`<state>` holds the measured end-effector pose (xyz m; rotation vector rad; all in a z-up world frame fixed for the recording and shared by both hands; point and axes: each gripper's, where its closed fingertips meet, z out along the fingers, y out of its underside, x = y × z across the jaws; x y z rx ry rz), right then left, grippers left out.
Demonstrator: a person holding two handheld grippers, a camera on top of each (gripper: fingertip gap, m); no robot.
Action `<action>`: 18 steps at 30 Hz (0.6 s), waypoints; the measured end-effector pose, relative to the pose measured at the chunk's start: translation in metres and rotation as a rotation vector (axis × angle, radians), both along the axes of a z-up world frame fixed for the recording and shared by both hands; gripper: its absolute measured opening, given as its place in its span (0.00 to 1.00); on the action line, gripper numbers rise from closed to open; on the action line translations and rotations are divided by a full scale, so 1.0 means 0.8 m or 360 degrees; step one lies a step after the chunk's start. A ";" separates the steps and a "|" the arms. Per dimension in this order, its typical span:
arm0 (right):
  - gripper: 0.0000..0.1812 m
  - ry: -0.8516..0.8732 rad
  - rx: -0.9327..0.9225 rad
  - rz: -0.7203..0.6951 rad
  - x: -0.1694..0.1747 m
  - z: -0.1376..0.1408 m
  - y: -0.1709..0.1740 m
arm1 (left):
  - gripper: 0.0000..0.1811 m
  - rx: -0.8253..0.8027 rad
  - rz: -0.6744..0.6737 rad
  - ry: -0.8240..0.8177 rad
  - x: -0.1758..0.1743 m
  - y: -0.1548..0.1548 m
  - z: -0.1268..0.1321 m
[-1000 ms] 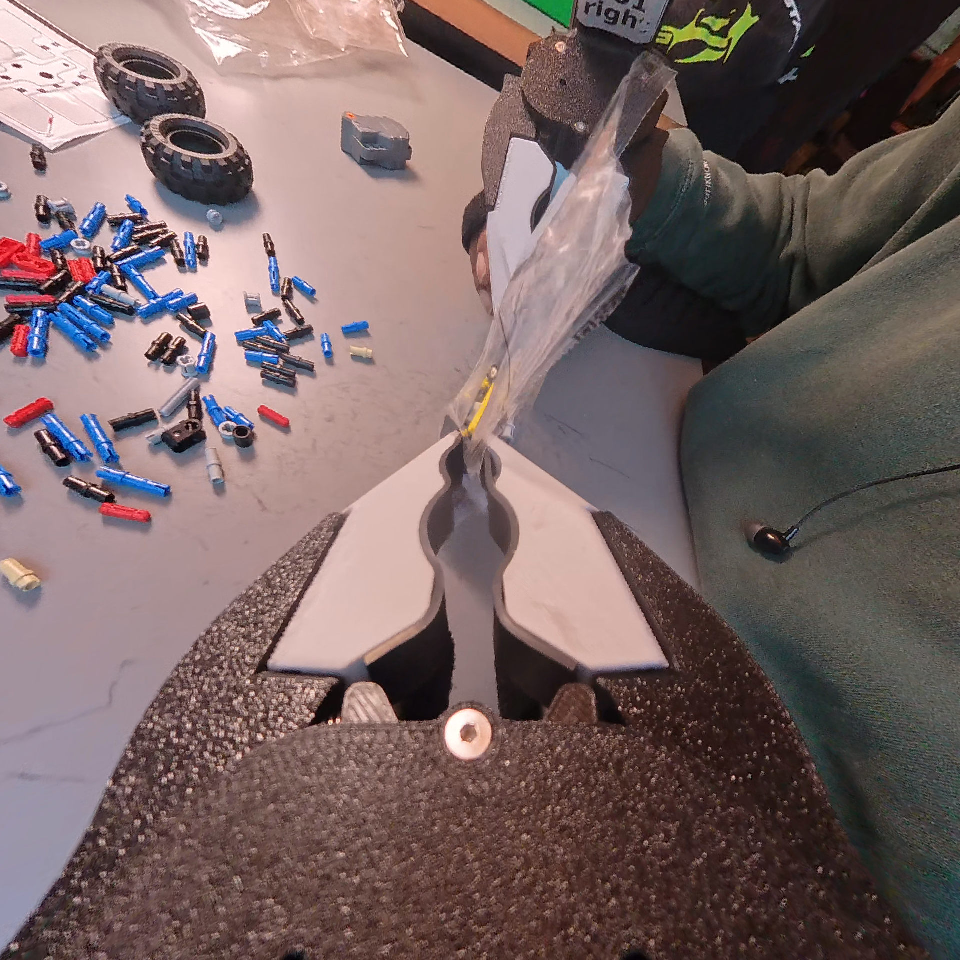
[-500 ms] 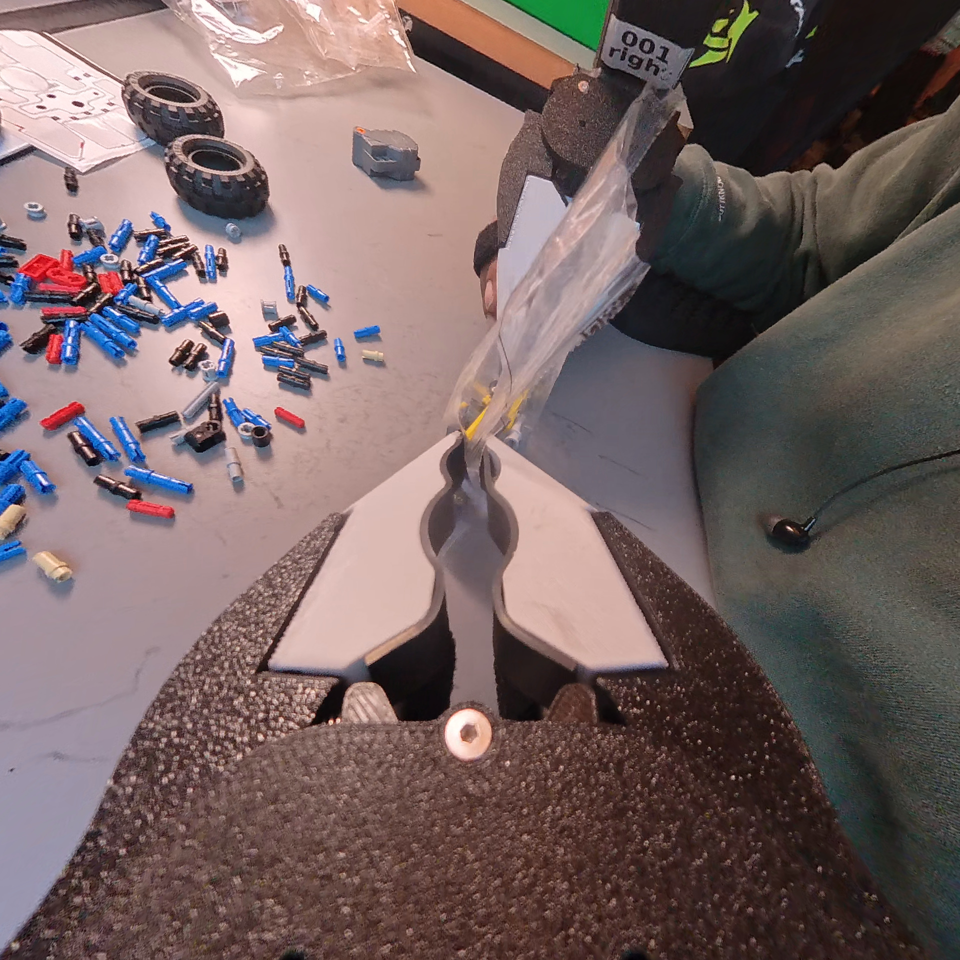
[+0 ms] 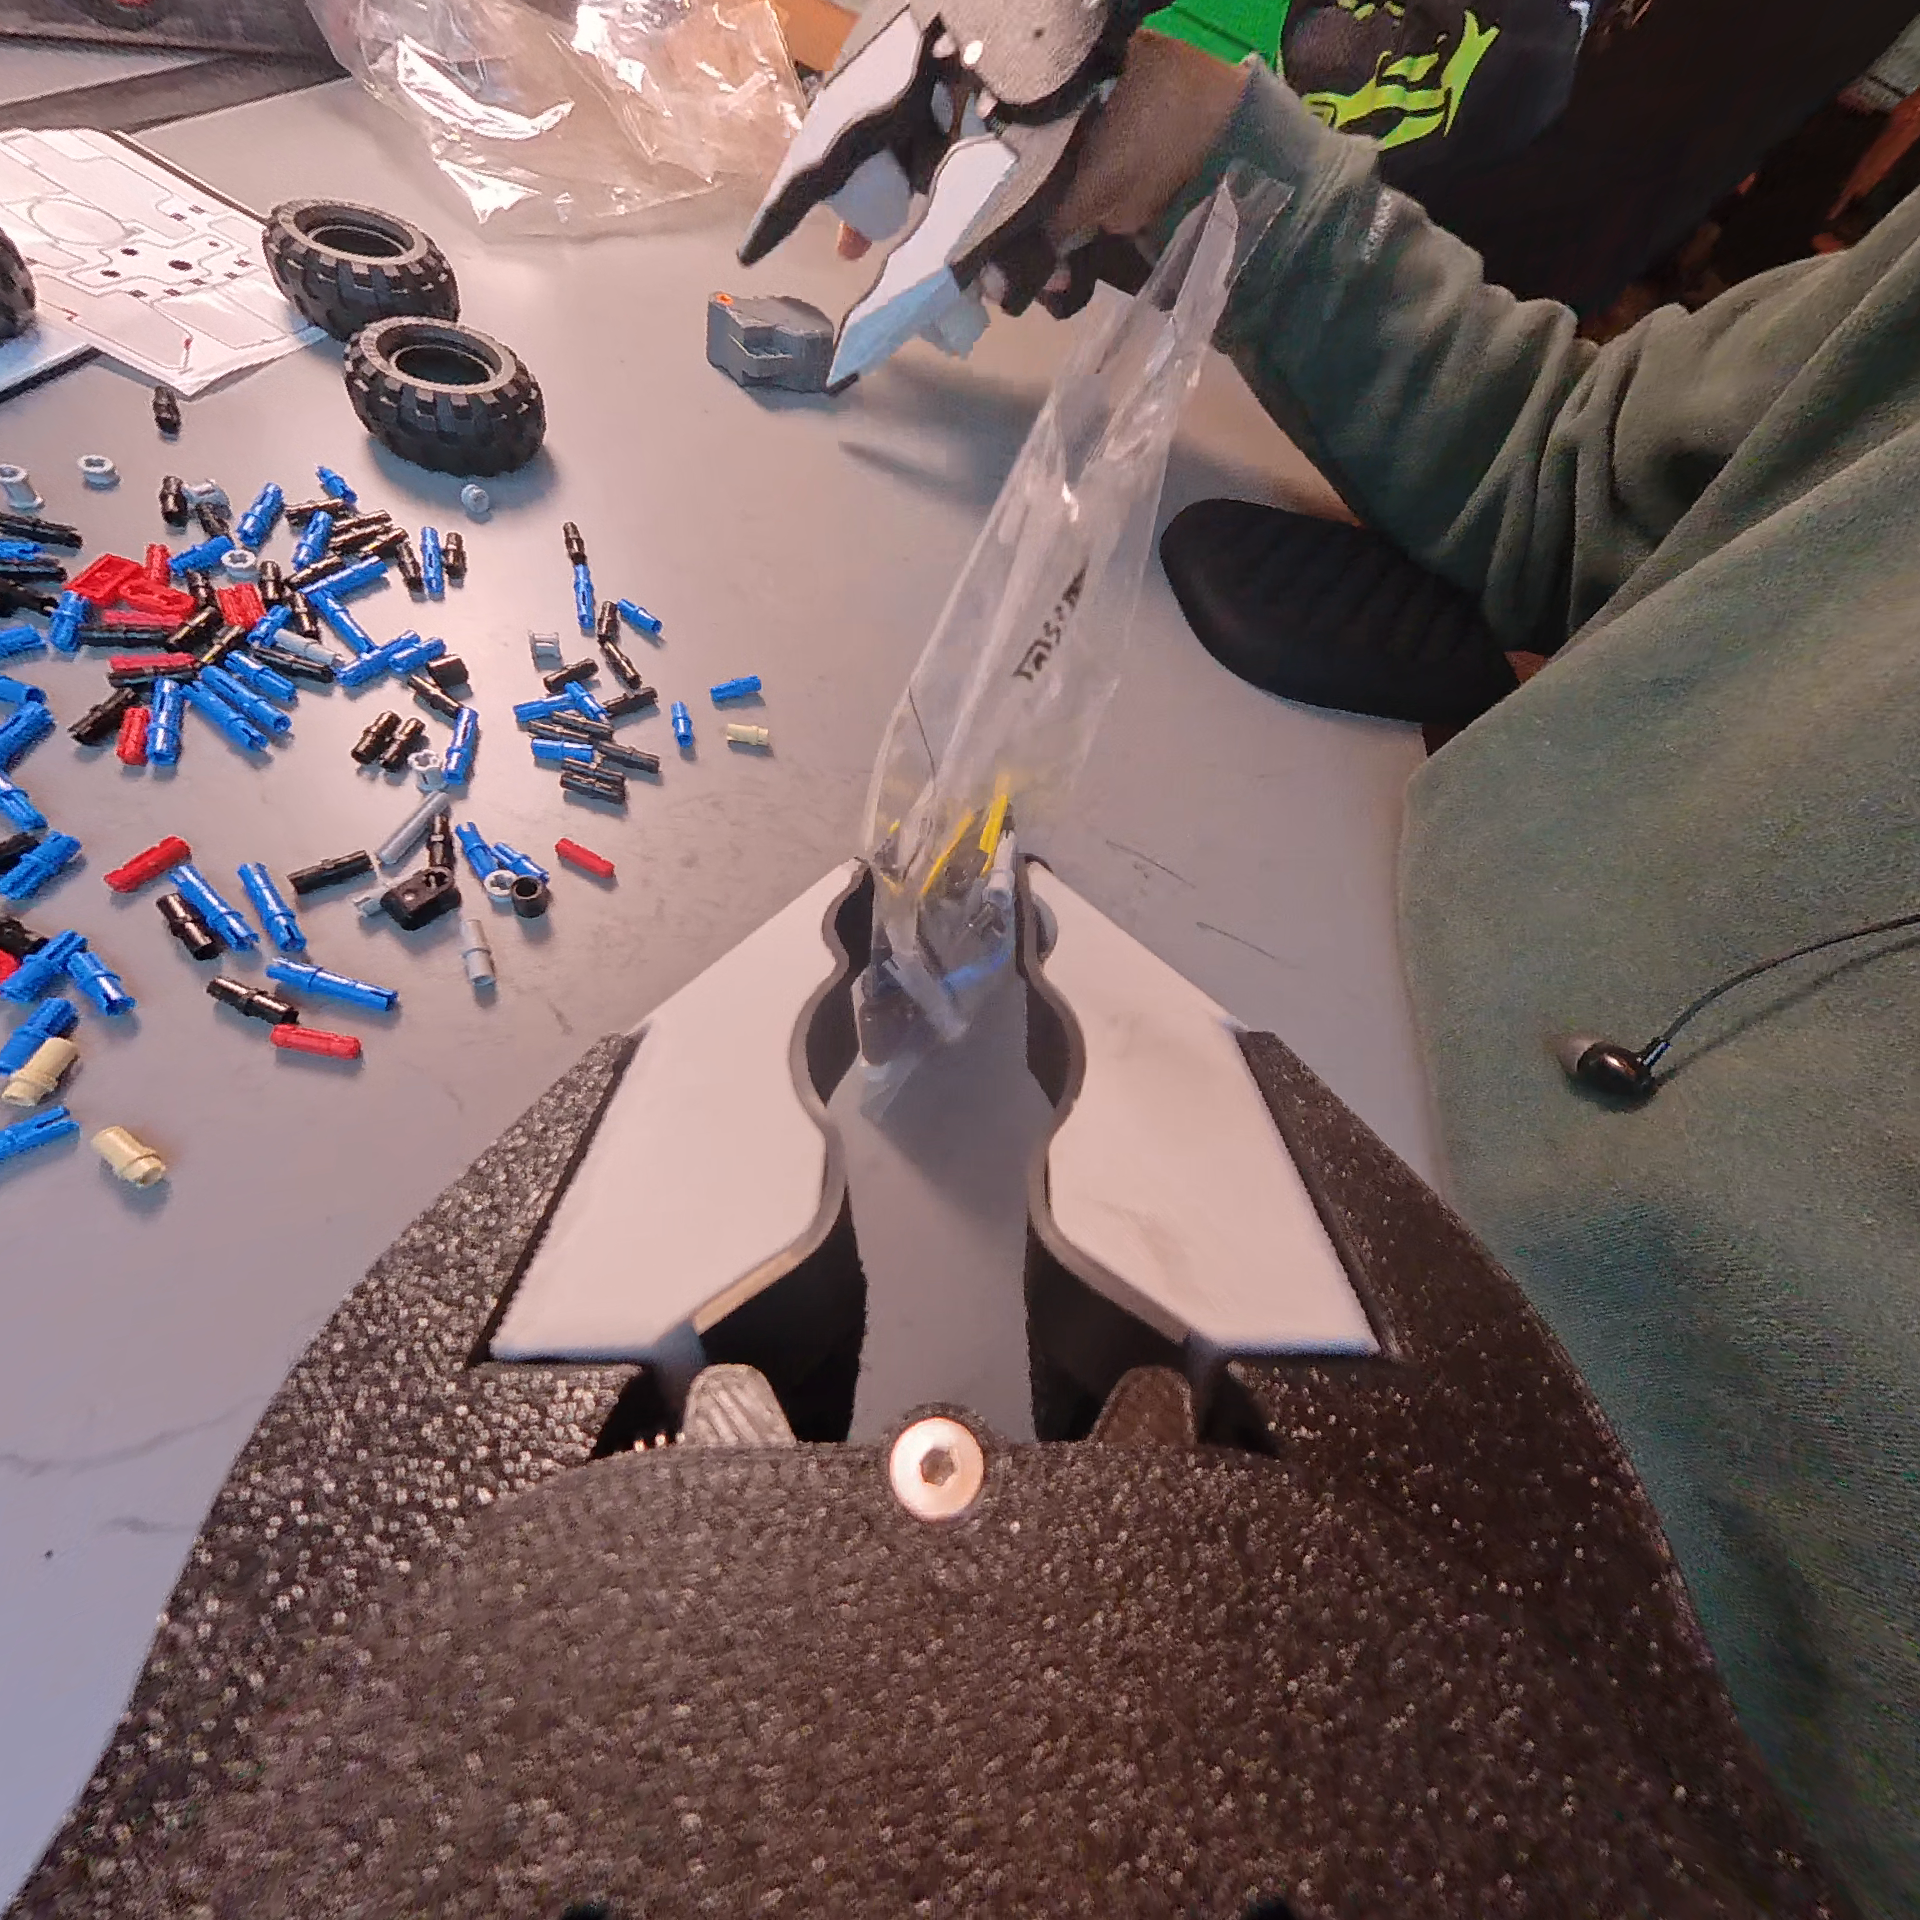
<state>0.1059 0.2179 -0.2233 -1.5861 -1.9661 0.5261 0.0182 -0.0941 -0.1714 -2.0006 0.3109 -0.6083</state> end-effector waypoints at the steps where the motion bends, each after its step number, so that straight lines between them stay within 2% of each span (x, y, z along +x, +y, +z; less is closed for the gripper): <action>1: 0.35 -0.0034 -0.0033 -0.0024 0.001 -0.013 0.007 | 0.15 0.0009 -0.0002 0.0005 0.001 0.000 0.002; 2: 0.25 -0.0004 -0.0130 -0.0023 -0.001 -0.014 0.005 | 0.15 0.0018 0.0002 0.0010 0.000 -0.001 0.003; 5: 0.23 0.0146 -0.0280 0.0063 -0.010 0.018 -0.018 | 0.15 0.0034 0.0000 0.0008 0.001 -0.002 0.006; 9: 0.23 0.0542 -0.0445 0.0492 -0.045 0.142 -0.133 | 0.17 0.0039 -0.0040 0.0018 0.007 -0.002 0.007; 12: 0.23 0.0630 -0.0500 0.0854 -0.058 0.214 -0.234 | 0.21 0.0040 -0.0074 0.0044 0.014 -0.002 0.005; 15: 0.23 0.0526 -0.0552 0.1116 -0.060 0.237 -0.321 | 0.21 0.0060 -0.0077 0.0092 0.017 -0.004 0.005; 18: 0.23 0.0337 -0.0456 0.1200 -0.068 0.223 -0.371 | 0.21 0.0092 -0.0066 0.0113 0.017 -0.007 0.012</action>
